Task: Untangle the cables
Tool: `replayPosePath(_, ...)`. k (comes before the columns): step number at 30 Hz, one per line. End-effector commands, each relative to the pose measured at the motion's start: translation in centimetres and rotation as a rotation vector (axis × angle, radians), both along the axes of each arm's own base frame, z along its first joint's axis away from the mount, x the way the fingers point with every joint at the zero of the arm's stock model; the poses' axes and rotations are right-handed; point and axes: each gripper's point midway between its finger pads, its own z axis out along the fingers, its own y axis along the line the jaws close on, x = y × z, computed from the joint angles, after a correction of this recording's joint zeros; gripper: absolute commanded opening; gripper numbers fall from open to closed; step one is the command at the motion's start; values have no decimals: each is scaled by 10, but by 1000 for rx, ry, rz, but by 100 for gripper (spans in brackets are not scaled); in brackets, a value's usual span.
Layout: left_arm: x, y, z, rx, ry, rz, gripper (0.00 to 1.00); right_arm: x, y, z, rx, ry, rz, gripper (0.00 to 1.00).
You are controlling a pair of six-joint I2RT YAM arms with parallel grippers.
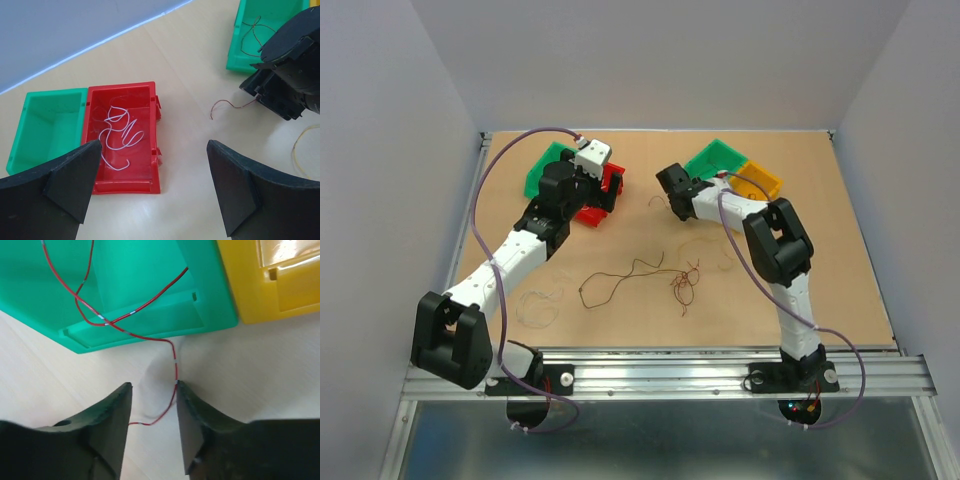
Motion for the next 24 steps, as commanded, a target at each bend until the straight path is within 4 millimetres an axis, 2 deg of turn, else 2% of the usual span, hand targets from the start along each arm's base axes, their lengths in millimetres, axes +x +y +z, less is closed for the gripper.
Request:
replayPosePath(1,2,-1,22,-30,-53,-4,99,10,2,2,-4,-20,-32,39)
replayPosePath(2,2,-1,22,-30,-53,-4,99,9,2,0,-3,-18,-35,24)
replayPosePath(5,2,-1,21,-28,-51,-5,99,6,-2,-5,-1,-16,-59,7)
replayPosePath(7,3,1,20,-24,-51,0,99,3,-5,-6,-8,-16,-68,1)
replayPosePath(12,4,2,18,-21,-47,-4,99,3,-13,7,-40,-41,-72,1)
replayPosePath(16,5,2,17,-23,-45,-3,99,6,-15,34,-58,-80,-51,1)
replayPosePath(17,5,1,17,-21,-44,-5,99,7,-17,45,-63,-99,-51,0)
replayPosePath(24,5,2,15,-21,-41,-1,99,14,-30,69,-12,-118,-47,1)
